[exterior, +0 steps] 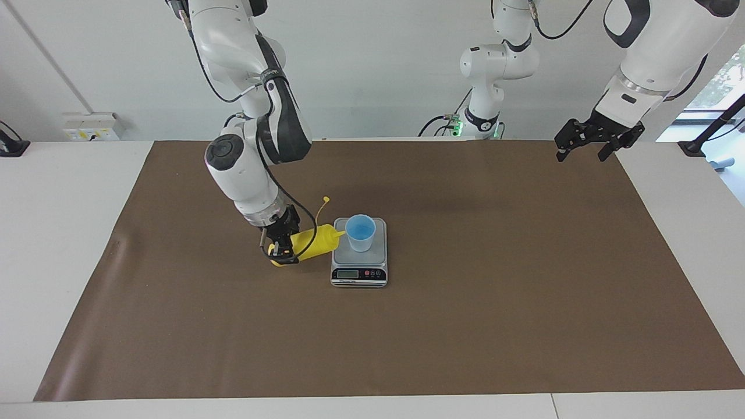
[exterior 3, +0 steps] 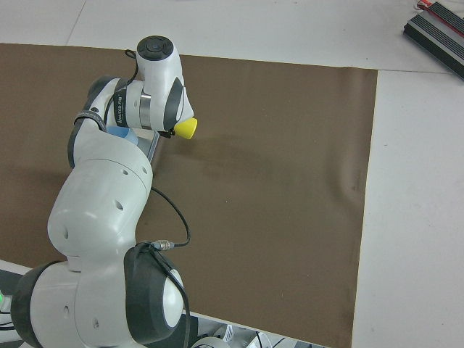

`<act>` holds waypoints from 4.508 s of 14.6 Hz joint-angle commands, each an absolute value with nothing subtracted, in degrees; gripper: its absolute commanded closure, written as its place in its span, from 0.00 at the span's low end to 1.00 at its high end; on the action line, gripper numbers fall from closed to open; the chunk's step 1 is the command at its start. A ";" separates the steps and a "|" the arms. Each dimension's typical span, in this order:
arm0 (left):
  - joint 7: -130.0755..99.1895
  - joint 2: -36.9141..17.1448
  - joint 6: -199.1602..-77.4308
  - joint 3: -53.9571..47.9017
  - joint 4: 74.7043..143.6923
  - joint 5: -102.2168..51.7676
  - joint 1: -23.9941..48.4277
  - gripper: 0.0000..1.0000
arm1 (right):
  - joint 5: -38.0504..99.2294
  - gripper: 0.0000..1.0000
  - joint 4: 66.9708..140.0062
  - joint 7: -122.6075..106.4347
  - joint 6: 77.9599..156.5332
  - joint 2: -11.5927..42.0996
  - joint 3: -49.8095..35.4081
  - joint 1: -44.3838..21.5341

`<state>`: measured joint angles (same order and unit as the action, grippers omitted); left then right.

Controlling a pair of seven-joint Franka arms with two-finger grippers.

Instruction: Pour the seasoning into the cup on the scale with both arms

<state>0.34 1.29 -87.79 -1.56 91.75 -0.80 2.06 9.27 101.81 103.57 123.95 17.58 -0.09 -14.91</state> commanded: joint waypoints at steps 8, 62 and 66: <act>0.70 2.90 -87.98 -1.50 93.43 -0.26 1.93 0.00 | -13.09 1.00 98.01 107.75 118.57 17.05 -0.18 -20.39; 0.70 2.90 -87.98 -1.58 93.43 -0.26 1.93 0.00 | 64.58 1.00 113.20 58.41 99.78 13.94 0.00 21.51; 0.70 2.90 -87.98 -1.49 93.43 -0.26 1.93 0.00 | 70.13 1.00 119.95 48.65 99.14 16.44 0.09 24.16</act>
